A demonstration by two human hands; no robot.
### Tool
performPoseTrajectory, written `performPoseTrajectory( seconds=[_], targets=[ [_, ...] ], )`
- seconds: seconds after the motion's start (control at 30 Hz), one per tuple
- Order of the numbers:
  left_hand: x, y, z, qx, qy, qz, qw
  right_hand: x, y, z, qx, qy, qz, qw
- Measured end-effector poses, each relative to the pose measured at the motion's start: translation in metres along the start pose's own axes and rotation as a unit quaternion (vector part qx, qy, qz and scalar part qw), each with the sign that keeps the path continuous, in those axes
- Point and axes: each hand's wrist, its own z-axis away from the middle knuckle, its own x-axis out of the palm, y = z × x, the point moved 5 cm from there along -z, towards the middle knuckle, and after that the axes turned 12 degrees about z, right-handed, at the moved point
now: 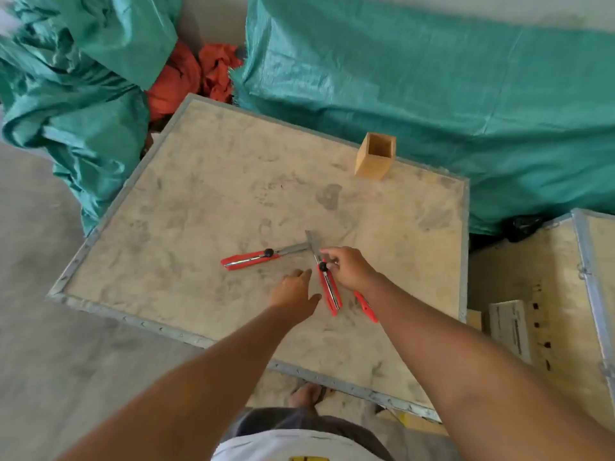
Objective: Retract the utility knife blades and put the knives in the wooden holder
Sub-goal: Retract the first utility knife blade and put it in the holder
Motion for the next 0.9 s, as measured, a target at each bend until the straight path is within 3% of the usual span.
performPoseTrajectory(
  seconds=[0.17,0.37,0.53,0.67,0.9],
  targets=[
    [0.027,0.018,-0.001,-0.045,0.008,0.067,0.997,0.014,0.008,-0.01,-0.017,-0.022,0.033,0.999],
    [0.04,0.019,0.0,-0.079,0.069,0.172,0.98,0.017,0.022,-0.015,-0.004,0.001,-0.006,1.0],
    [0.044,0.015,0.0,-0.056,0.083,0.244,0.965,0.015,0.032,-0.01,0.02,0.01,-0.076,0.997],
    [0.036,0.014,-0.001,-0.056,0.055,0.301,0.95,0.005,0.04,-0.002,0.037,0.027,-0.136,0.99],
    [-0.012,0.036,0.012,-0.033,-0.062,0.467,0.882,-0.037,0.036,0.02,0.018,0.08,-0.222,0.972]
  ],
)
